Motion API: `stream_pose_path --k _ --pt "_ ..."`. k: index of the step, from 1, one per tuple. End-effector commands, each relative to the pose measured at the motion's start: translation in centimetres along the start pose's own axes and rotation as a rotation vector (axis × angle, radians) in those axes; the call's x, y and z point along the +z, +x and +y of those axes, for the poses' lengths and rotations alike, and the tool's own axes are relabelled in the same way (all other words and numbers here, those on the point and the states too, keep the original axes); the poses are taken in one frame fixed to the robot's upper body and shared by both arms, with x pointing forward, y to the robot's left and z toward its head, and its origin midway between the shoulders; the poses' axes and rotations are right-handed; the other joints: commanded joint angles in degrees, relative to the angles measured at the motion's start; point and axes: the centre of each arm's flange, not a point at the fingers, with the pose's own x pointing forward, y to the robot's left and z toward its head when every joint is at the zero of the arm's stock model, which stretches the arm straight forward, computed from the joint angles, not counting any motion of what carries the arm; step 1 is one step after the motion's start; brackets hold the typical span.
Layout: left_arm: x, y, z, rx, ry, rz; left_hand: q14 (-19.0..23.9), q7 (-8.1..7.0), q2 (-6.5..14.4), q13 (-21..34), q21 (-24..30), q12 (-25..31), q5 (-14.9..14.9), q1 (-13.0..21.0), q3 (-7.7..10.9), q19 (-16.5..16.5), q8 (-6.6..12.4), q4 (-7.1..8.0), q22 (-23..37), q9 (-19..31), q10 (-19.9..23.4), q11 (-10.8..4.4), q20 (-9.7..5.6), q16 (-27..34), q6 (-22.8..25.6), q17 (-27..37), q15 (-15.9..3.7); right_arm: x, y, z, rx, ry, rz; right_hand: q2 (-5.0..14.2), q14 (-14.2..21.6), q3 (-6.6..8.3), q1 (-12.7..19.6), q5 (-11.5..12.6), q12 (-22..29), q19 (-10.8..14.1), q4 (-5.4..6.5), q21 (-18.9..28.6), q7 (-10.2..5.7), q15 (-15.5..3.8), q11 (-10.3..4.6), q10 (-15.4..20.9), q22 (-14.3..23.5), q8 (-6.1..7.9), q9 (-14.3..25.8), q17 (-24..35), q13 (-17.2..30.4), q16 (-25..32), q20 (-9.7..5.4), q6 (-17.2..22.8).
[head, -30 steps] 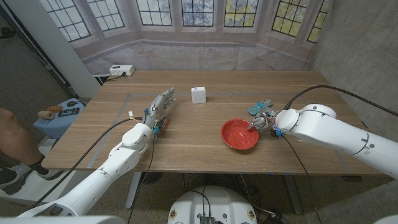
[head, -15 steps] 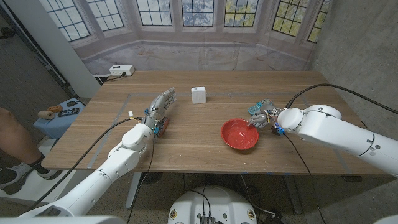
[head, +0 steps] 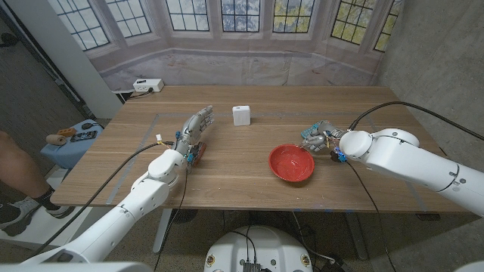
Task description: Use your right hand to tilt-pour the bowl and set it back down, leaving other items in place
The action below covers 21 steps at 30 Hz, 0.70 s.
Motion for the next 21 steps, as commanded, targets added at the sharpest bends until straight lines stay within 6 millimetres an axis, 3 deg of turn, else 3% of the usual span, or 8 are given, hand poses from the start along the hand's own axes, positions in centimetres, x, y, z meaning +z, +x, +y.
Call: stream_pose_path --k 1,6,14,16,21 --pt "0.33 0.18 0.14 -0.006 -0.001 -0.004 0.4 -0.02 0.1 0.1 -0.1 -0.2 0.2 0.2 0.15 0.6 0.00 -0.22 0.3 0.1 0.3 0.15 -0.19 -0.2 0.3 0.1 -0.06 -0.03 -0.08 -0.48 -0.050 0.060 -0.041 2.01 -1.5 -0.13 -3.1 0.4 -1.1 -0.6 1.95 -0.8 0.13 0.00 0.71 -1.3 0.2 0.45 -0.2 0.0 -0.4 0.9 0.35 -1.2" --pt "0.48 -0.01 0.28 0.001 -0.002 -0.005 0.4 0.00 0.1 0.1 -0.1 -0.2 0.2 0.2 0.16 0.6 0.00 -0.24 0.3 0.1 0.3 0.17 -0.25 -0.2 0.3 0.1 -0.06 -0.04 0.22 -0.58 -0.063 0.092 -0.061 3.77 -2.1 -0.52 -5.9 0.0 -1.6 -0.9 3.67 -1.1 0.35 0.16 0.82 -1.5 0.2 0.61 -0.3 -0.2 -0.8 1.2 0.41 -1.6" --pt "0.55 -0.22 0.70 0.019 -0.024 -0.009 0.4 0.03 0.1 0.1 -0.2 -0.2 0.2 0.2 0.16 0.6 0.01 -0.22 0.3 0.1 0.3 0.20 -0.26 -0.2 0.4 0.1 -0.06 -0.04 0.84 -0.76 -0.104 0.156 -0.098 5.62 -2.5 -0.92 -9.0 -0.5 -2.1 -1.1 5.45 -1.5 0.66 0.56 1.12 -1.7 0.2 0.72 -0.5 -0.4 -1.2 1.5 0.50 -2.1" --pt "0.56 -0.19 0.79 0.021 -0.020 -0.008 0.4 0.04 0.1 0.1 -0.2 -0.2 0.2 0.2 0.16 0.7 0.01 -0.21 0.3 0.1 0.4 0.21 -0.24 -0.2 0.4 0.1 -0.14 -0.13 0.90 -0.75 -0.116 0.177 -0.105 7.01 -2.7 -0.61 -9.8 -0.6 -2.3 -1.3 6.04 -1.7 0.74 0.75 1.18 -1.7 0.3 0.69 -0.6 -0.5 -1.3 1.6 0.45 -2.4" --pt "0.58 -0.05 0.91 0.021 -0.025 -0.009 0.4 0.08 0.1 0.1 -0.3 -0.1 0.2 0.2 0.18 0.7 0.01 -0.21 0.3 0.1 0.4 0.27 -0.23 -0.2 0.4 0.1 -0.14 -0.34 0.84 -0.80 -0.139 0.211 -0.116 8.19 -2.9 -0.37 -10.7 -0.8 -2.6 -1.6 6.61 -1.9 0.77 1.00 1.43 -1.9 0.3 0.74 -0.7 -0.8 -1.5 1.5 0.57 -2.7"
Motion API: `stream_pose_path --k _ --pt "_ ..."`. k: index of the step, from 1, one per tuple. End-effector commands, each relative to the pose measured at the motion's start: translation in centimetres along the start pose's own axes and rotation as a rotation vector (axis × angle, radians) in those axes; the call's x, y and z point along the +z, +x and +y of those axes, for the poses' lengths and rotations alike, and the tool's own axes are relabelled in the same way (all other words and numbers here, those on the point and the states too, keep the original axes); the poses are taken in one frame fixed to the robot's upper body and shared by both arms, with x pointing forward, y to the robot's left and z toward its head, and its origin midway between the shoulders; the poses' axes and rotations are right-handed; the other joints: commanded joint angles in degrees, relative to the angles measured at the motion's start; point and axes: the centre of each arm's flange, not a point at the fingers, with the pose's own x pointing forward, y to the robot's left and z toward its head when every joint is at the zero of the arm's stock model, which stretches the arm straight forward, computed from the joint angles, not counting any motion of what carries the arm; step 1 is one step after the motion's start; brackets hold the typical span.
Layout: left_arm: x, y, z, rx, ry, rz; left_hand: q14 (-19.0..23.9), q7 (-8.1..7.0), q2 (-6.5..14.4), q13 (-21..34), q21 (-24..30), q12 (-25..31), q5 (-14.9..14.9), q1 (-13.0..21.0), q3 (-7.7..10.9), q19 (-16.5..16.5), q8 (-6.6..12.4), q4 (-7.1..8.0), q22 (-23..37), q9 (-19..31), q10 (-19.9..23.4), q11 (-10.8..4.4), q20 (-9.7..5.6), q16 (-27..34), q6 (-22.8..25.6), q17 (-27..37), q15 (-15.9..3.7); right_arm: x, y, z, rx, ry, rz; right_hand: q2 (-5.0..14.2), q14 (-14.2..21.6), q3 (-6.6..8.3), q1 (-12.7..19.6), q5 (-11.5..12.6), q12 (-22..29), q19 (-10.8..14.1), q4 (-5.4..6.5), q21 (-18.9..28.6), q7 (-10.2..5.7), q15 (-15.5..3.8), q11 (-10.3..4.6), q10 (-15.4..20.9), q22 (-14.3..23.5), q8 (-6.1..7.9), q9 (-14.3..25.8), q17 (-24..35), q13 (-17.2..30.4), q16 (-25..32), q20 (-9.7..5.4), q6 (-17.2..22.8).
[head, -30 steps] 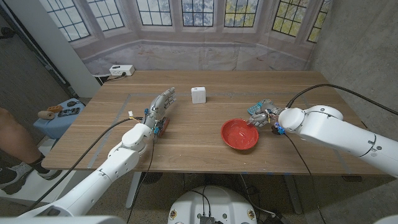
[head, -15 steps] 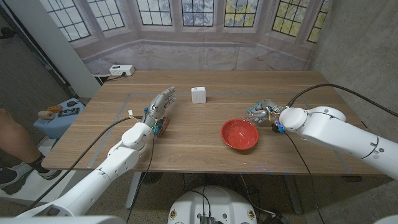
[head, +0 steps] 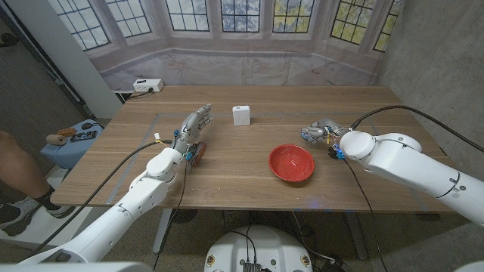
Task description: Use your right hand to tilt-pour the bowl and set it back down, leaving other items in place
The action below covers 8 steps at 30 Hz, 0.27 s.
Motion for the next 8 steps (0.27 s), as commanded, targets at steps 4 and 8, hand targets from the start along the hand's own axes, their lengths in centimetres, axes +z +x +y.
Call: stream_pose_path --k 4,8 --pt "0.07 0.33 0.45 0.004 -0.013 0.002 0.4 0.04 0.1 0.1 -0.1 -0.1 0.2 0.2 0.19 0.4 0.03 -0.24 0.3 0.1 0.5 0.21 0.06 -0.2 0.4 0.1 -0.16 -0.42 0.10 -0.25 -0.073 0.107 -0.043 1.19 -0.6 0.25 -0.7 -0.1 -0.6 -0.6 0.73 -0.4 0.13 0.03 0.21 -0.3 0.1 0.33 0.1 -0.2 -0.1 0.2 0.23 -0.4" --pt "0.04 0.70 0.46 0.000 -0.013 0.000 0.4 0.05 0.1 0.1 -0.2 -0.1 0.2 0.2 0.18 0.5 0.04 -0.23 0.3 0.1 0.5 0.17 0.06 -0.2 0.5 0.1 -0.20 -0.60 -0.06 -0.23 -0.092 0.129 -0.051 1.34 -0.5 0.28 -1.0 -0.1 -0.7 -0.7 0.82 -0.5 0.08 0.05 0.16 -0.2 0.1 0.40 0.0 -0.4 -0.1 0.2 0.26 -0.4"
